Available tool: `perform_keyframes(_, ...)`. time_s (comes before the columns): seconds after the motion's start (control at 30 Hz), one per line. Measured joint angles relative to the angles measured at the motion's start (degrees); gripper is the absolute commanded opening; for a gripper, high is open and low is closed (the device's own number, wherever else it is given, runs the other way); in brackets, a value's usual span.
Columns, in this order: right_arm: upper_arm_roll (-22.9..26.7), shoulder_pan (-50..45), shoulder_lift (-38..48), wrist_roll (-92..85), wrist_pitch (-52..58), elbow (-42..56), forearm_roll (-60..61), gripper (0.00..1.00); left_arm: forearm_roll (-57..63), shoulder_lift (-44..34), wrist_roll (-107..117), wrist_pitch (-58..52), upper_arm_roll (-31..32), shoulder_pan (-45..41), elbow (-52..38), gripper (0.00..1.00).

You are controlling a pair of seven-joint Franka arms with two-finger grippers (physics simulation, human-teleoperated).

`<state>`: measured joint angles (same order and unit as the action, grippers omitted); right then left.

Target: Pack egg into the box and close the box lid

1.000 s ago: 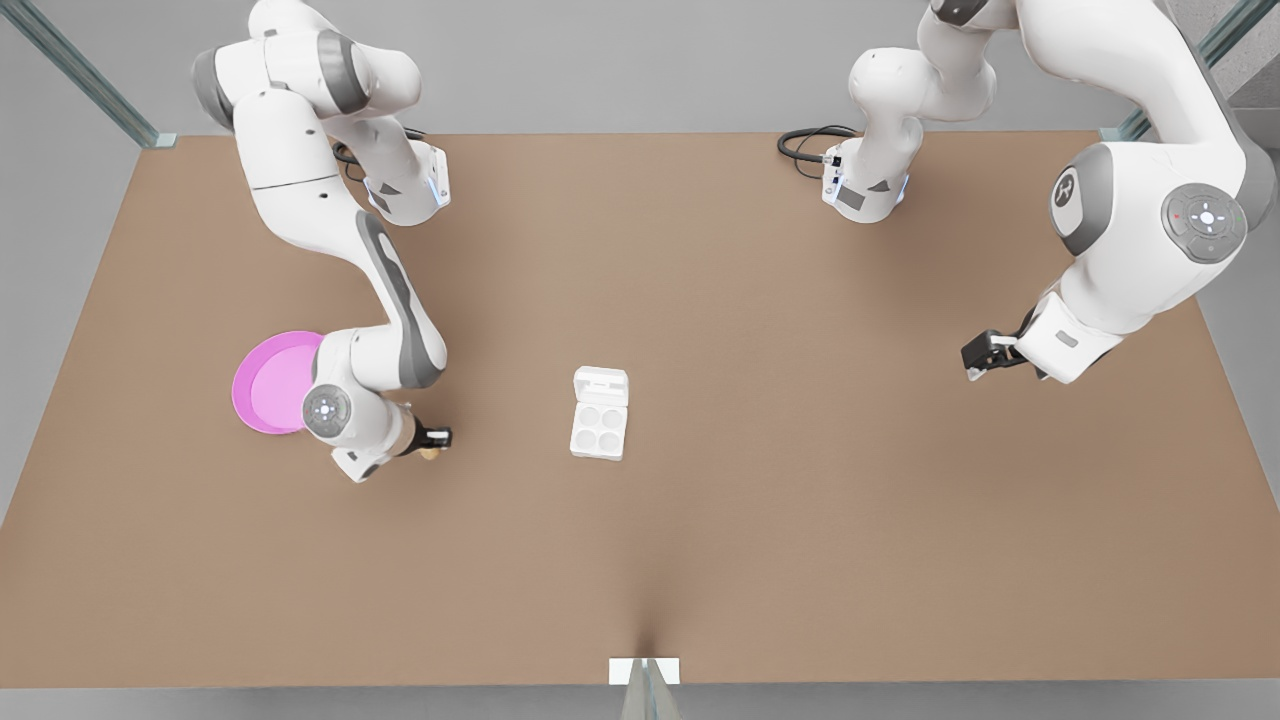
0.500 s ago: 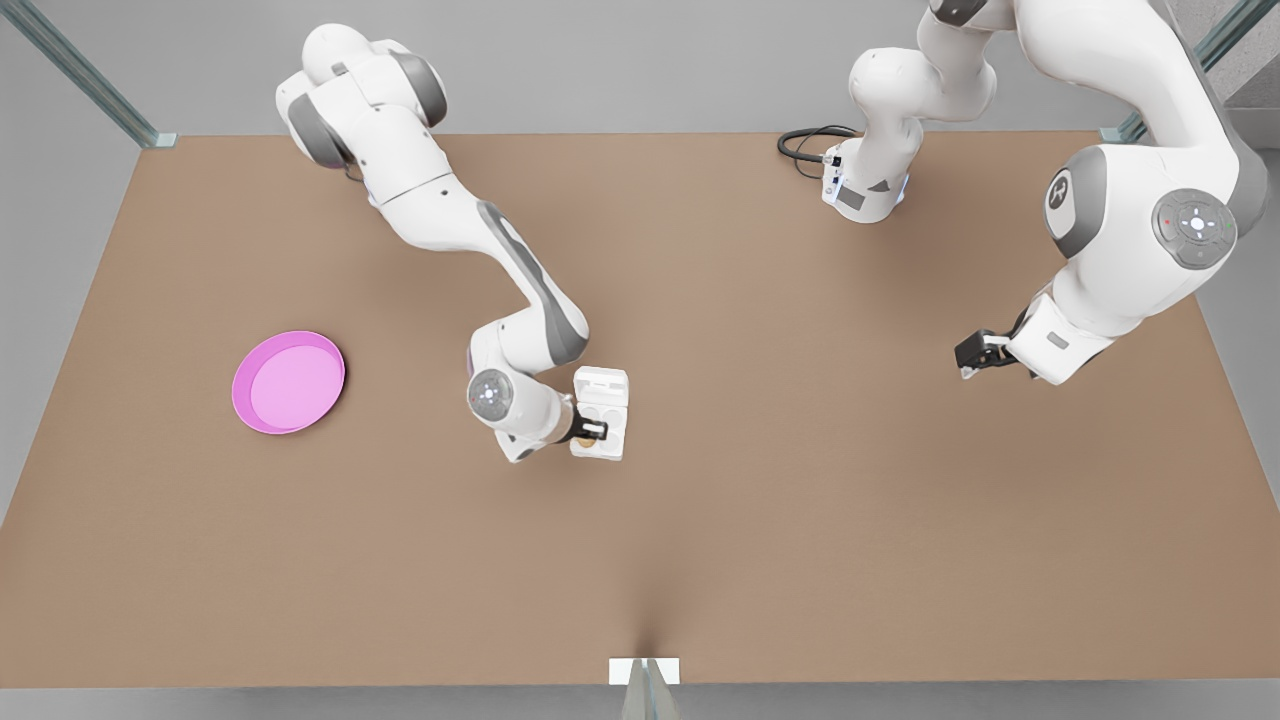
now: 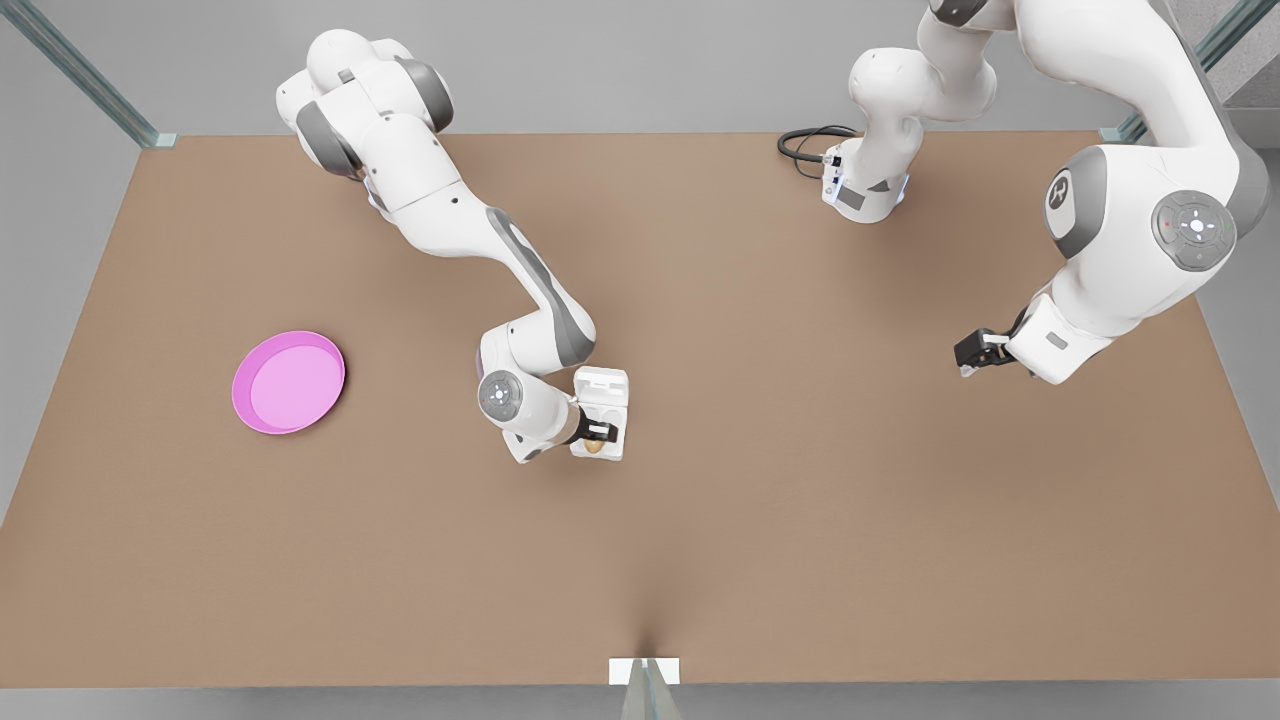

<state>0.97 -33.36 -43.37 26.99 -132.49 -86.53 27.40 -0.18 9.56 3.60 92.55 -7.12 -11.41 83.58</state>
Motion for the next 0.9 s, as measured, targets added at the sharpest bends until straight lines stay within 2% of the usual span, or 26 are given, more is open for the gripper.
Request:
perform_keyframes(0.1, 0.0, 1.8, 3.1, -0.6, 2.2, -0.9, 0.1, 1.0, 0.0, 0.0, 0.6, -1.8, 0.7, 0.4, -0.1, 1.0)
perform_keyframes(0.2, 0.5, 3.6, 3.7, -1.2, 3.9, -0.9, -0.4, 1.0, -0.1, 0.1, 21.3, -5.6, 13.9, -0.9, -0.4, 1.0)
perform_keyframes(0.23, 0.5, 3.4, 3.4, -1.2, 3.6, -1.0, -0.5, 1.0, -0.1, 0.0, 23.7, -9.1, 18.0, -0.6, -0.4, 0.75)
perform_keyframes(0.27, 0.5, 3.1, 3.2, -1.1, 3.3, -1.1, -0.5, 1.0, -0.4, 0.1, 29.6, -9.6, 21.9, 0.2, -0.4, 0.57)
perform_keyframes(0.33, 0.5, 2.8, 3.0, -0.9, 2.9, -0.9, -0.5, 1.0, -0.9, 0.3, 35.3, -10.4, 27.0, -0.7, -0.4, 0.55)
perform_keyframes(0.4, 0.4, 2.0, 2.0, -0.5, 2.0, -0.3, -0.1, 1.0, -1.4, 0.3, 34.8, -10.6, 26.6, 0.3, -0.5, 0.55)
perform_keyframes(0.5, 0.4, 2.2, 1.7, -1.3, 1.5, -0.4, -0.5, 1.0, -1.5, 0.2, 34.1, -10.6, 22.4, 1.0, -0.5, 0.58)
perform_keyframes(0.53, 0.6, 4.8, 4.3, -1.5, 5.7, -0.6, -0.8, 1.0, -1.4, 0.3, 34.1, -10.6, 21.4, 0.5, -0.5, 0.66)
perform_keyframes(0.57, 1.4, 10.3, 9.6, -4.6, 16.2, -0.3, -5.9, 1.0, -1.4, 0.3, 33.3, -10.6, 19.7, 0.6, -1.2, 0.76)
perform_keyframes(0.63, 2.3, 24.0, 18.2, -14.0, 31.2, 0.4, -15.6, 1.0, -1.4, 0.3, 32.3, -10.5, 17.4, 1.3, -1.7, 0.76)
perform_keyframes(0.67, 2.3, 27.2, 20.1, -16.1, 35.6, 2.4, -20.2, 1.0, -1.3, 0.3, 31.3, -10.5, 16.8, 0.9, -1.7, 0.76)
perform_keyframes(0.77, 2.1, 31.9, 26.8, -19.1, 38.0, 3.7, -25.8, 1.0, -1.3, 0.4, 25.9, -10.5, 13.0, 1.3, -2.5, 0.76)
perform_keyframes(0.8, 2.1, 33.4, 30.2, -19.7, 37.9, 1.5, -25.8, 1.0, -1.2, 0.6, 25.4, -10.6, 12.7, 1.3, -2.6, 0.76)
perform_keyframes(0.9, 2.3, 34.2, 30.8, -19.8, 40.2, 1.5, -28.9, 1.0, -1.2, 0.6, 20.9, -10.6, 7.9, 1.2, -4.7, 0.77)
